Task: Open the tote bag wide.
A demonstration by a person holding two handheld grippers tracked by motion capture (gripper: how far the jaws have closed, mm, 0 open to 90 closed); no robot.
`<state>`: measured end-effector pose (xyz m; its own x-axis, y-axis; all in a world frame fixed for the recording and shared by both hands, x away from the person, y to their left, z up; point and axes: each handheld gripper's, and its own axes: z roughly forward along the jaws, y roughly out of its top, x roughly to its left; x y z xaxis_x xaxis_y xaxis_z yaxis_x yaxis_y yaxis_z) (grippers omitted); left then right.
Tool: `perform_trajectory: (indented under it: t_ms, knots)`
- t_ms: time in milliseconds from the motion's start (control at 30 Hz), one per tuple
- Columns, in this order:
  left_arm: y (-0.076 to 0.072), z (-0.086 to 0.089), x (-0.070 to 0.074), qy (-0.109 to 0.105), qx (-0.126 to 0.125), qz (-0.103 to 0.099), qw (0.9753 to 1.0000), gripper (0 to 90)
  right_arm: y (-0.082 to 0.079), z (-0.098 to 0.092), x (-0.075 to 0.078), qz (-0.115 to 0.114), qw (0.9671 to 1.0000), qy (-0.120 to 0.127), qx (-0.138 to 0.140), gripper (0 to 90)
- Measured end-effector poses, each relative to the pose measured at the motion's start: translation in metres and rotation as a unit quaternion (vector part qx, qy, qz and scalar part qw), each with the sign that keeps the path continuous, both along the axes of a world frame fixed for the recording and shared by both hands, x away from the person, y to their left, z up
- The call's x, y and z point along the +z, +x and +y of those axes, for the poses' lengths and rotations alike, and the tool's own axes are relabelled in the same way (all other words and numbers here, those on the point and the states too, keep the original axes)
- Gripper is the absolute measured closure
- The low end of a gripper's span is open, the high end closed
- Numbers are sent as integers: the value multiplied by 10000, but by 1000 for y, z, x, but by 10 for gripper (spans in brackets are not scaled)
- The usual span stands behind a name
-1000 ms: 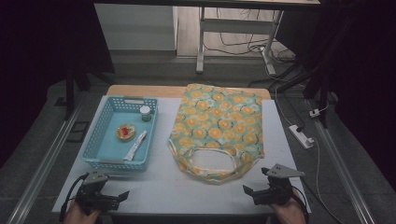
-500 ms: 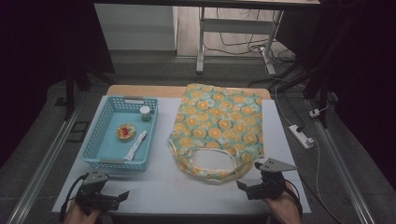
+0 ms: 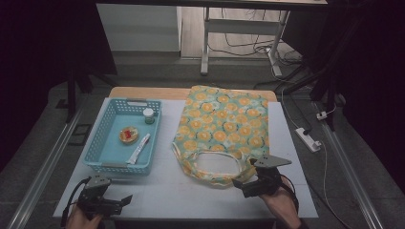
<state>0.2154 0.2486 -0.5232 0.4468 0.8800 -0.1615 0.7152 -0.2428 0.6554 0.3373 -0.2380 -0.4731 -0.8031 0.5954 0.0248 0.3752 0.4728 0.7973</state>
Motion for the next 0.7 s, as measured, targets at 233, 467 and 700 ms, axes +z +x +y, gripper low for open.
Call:
perform_trajectory:
  t_ms: [233,467,700]
  knots:
    - [0,0,0,-4,0,10,10000,0,14,15,1,77,9998,-164,-21,0]
    - [1,1,0,-16,12,34,10000,0,24,26,1,108,9995,-296,87,0]
    - [1,1,0,-32,21,41,10000,0,30,44,-2,157,9981,-478,342,0]
